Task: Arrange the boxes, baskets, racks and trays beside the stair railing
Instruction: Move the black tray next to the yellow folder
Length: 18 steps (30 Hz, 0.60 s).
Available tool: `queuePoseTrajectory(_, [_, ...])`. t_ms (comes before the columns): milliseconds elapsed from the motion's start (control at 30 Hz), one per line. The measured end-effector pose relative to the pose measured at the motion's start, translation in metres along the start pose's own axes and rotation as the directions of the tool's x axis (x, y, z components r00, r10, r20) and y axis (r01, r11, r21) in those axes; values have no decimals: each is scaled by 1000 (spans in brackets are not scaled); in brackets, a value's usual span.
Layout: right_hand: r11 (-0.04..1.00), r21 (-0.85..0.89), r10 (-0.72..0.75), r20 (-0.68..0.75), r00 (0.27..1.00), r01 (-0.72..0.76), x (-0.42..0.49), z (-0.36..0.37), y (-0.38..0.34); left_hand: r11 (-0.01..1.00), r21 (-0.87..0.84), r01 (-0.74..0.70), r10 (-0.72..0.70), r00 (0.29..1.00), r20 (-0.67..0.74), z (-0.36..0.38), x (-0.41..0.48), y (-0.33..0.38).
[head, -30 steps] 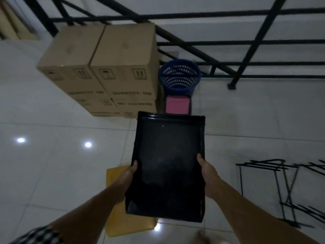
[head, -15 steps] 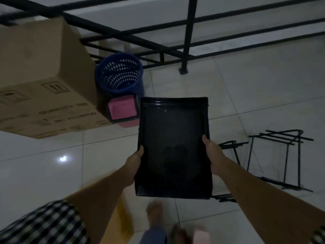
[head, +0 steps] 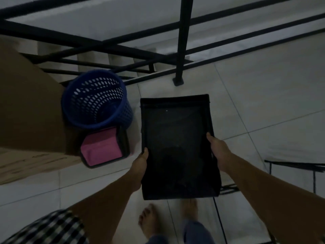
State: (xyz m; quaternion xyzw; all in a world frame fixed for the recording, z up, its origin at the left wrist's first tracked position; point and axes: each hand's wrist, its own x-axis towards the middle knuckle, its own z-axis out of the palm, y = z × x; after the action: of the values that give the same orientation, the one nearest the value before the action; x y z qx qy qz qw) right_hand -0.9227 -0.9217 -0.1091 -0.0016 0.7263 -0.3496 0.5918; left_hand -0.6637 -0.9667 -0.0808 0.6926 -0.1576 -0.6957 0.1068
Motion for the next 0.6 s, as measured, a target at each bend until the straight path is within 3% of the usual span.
queuePoseTrajectory(333, [988,-118,-87,145,986,104,179,58,-81,990,-143,14,-28,995,-97,37,166,70])
queuePoseTrajectory(433, [986,-124,-94,162,982,115,219,73,-84,991,-130,10,-33,985,-172,36,200,90])
queuePoseTrajectory(600, [987,-128,-71,210,975,99,263,94,-80,997,-75,-9,-3,989,-151,24,247,105])
